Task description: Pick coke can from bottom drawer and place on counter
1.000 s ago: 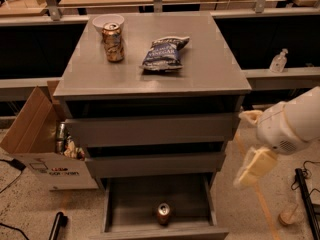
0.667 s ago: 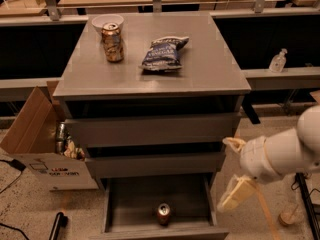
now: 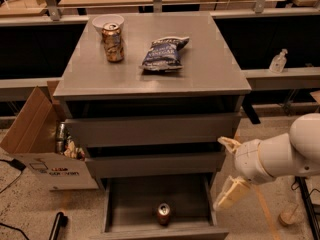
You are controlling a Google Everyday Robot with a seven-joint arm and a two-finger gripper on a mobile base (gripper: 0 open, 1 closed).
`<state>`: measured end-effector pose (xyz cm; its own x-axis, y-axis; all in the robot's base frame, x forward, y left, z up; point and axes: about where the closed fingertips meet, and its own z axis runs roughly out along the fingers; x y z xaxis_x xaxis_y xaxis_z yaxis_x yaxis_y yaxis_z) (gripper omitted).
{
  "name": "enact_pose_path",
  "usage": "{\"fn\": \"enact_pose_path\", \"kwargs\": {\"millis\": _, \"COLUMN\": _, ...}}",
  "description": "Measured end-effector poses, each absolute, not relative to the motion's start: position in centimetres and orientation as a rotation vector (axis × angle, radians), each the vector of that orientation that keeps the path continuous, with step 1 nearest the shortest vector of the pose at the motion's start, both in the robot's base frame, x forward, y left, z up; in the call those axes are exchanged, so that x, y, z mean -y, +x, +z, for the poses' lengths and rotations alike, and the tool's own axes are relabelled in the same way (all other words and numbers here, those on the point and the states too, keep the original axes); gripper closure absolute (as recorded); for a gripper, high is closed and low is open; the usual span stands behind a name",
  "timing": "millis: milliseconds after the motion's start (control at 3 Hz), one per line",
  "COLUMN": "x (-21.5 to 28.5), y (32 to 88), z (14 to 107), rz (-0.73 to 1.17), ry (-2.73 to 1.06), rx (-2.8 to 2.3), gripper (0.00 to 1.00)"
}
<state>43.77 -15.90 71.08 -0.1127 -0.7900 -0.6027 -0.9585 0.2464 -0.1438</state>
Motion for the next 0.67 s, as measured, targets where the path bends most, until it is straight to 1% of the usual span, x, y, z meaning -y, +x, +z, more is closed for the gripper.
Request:
{"fn": "enact_pose_path", "kwargs": {"millis": 333, "x": 15.2, "y": 44.9, "z": 66.7, "rz": 0.493, "ry": -1.607, "rx": -1.934, "gripper": 0.0}}
{"fn": "enact_pose_path", "kwargs": {"millis": 667, "x": 14.0, "y": 43.9, "z": 59.3, "rz": 0.595, "ry": -1.602, "rx": -1.867, "gripper": 0.0}}
